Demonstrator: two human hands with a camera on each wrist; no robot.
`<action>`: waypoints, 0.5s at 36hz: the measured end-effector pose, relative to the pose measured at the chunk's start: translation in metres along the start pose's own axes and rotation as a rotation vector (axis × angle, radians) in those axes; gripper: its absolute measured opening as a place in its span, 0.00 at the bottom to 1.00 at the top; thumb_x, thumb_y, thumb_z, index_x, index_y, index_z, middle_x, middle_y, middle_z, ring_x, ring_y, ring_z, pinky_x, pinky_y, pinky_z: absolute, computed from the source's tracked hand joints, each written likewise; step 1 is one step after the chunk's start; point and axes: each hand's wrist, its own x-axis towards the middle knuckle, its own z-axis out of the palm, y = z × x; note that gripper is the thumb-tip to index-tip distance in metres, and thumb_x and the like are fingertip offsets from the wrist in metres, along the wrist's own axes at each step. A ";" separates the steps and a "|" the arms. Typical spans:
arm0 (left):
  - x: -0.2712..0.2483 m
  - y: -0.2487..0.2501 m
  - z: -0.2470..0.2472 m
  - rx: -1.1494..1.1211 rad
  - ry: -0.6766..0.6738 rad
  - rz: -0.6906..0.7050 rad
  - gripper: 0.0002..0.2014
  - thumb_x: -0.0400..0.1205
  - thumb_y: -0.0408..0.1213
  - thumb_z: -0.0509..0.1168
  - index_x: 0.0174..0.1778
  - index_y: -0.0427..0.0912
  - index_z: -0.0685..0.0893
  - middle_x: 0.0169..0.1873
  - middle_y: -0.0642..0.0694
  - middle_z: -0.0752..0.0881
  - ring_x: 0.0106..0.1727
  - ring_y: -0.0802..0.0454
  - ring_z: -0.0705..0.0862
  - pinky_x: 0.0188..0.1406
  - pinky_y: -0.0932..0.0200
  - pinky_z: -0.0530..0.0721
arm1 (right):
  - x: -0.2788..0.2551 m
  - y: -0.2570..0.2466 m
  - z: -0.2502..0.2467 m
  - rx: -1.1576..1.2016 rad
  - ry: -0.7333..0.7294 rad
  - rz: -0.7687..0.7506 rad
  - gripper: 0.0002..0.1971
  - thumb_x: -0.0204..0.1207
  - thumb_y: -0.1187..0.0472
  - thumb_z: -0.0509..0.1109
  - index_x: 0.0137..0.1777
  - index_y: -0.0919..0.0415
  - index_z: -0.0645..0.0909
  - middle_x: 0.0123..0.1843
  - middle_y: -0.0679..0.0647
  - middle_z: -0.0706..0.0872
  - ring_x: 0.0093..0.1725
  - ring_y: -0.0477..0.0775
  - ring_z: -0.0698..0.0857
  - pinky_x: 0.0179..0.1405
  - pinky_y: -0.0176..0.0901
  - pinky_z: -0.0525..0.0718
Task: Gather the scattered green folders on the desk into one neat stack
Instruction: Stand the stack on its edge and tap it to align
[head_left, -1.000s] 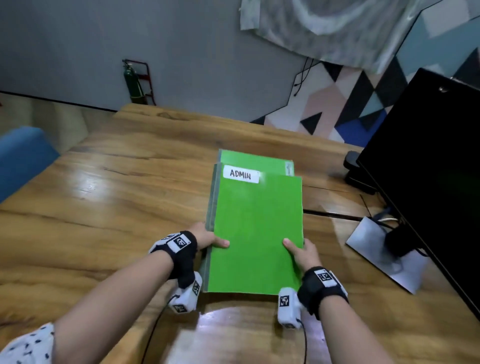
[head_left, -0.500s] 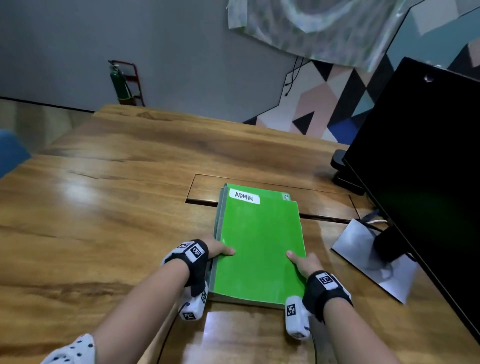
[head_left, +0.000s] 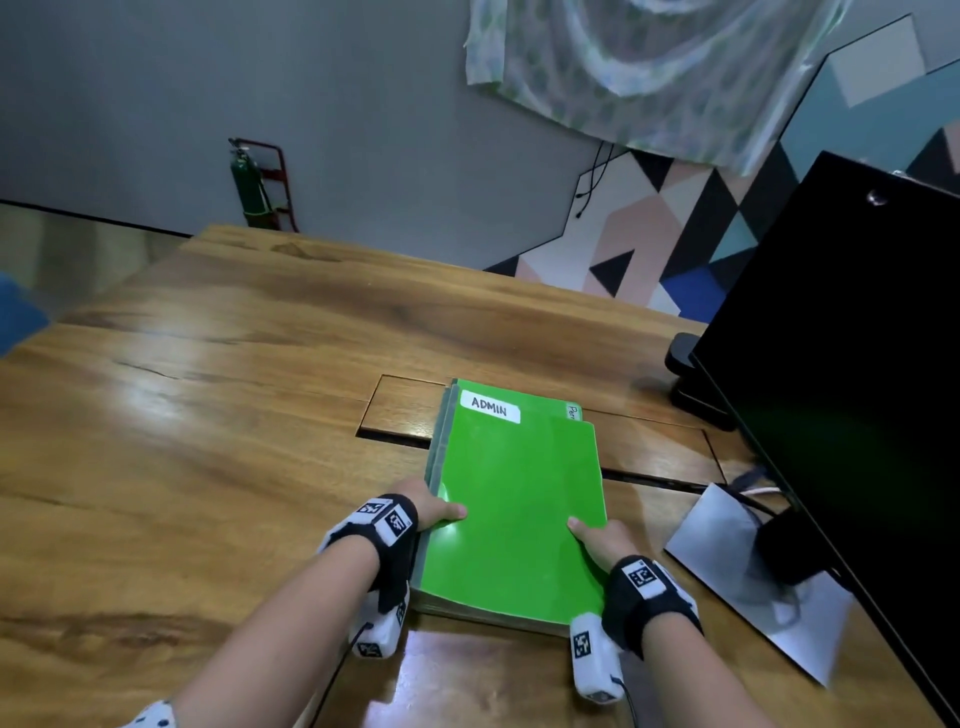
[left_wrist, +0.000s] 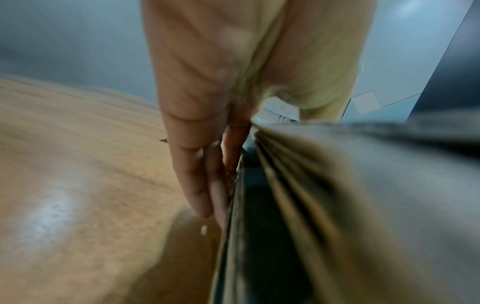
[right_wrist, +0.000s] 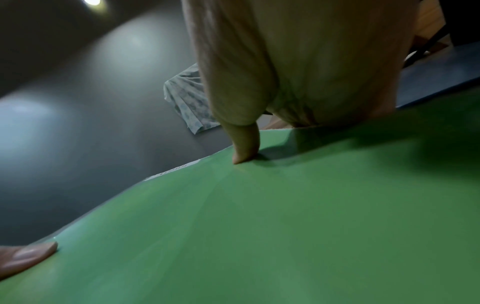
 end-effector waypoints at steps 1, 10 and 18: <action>0.000 0.001 0.001 0.007 0.005 -0.002 0.40 0.75 0.59 0.68 0.75 0.35 0.67 0.69 0.40 0.77 0.65 0.46 0.80 0.53 0.58 0.79 | 0.000 -0.001 -0.001 -0.025 -0.006 0.006 0.36 0.81 0.47 0.64 0.78 0.73 0.62 0.78 0.67 0.69 0.74 0.65 0.73 0.70 0.54 0.74; 0.001 0.001 0.005 0.013 0.051 -0.007 0.39 0.75 0.58 0.69 0.74 0.35 0.68 0.68 0.41 0.77 0.65 0.47 0.80 0.49 0.61 0.78 | -0.001 -0.012 0.003 -0.267 0.070 0.041 0.36 0.86 0.42 0.46 0.81 0.72 0.58 0.83 0.66 0.58 0.83 0.64 0.56 0.80 0.57 0.60; -0.005 -0.006 -0.002 -0.207 0.027 0.040 0.50 0.76 0.65 0.62 0.83 0.39 0.45 0.80 0.38 0.61 0.77 0.39 0.68 0.72 0.45 0.71 | -0.047 -0.032 0.007 -0.411 0.259 -0.134 0.37 0.85 0.41 0.47 0.84 0.65 0.44 0.84 0.61 0.51 0.83 0.62 0.50 0.77 0.72 0.56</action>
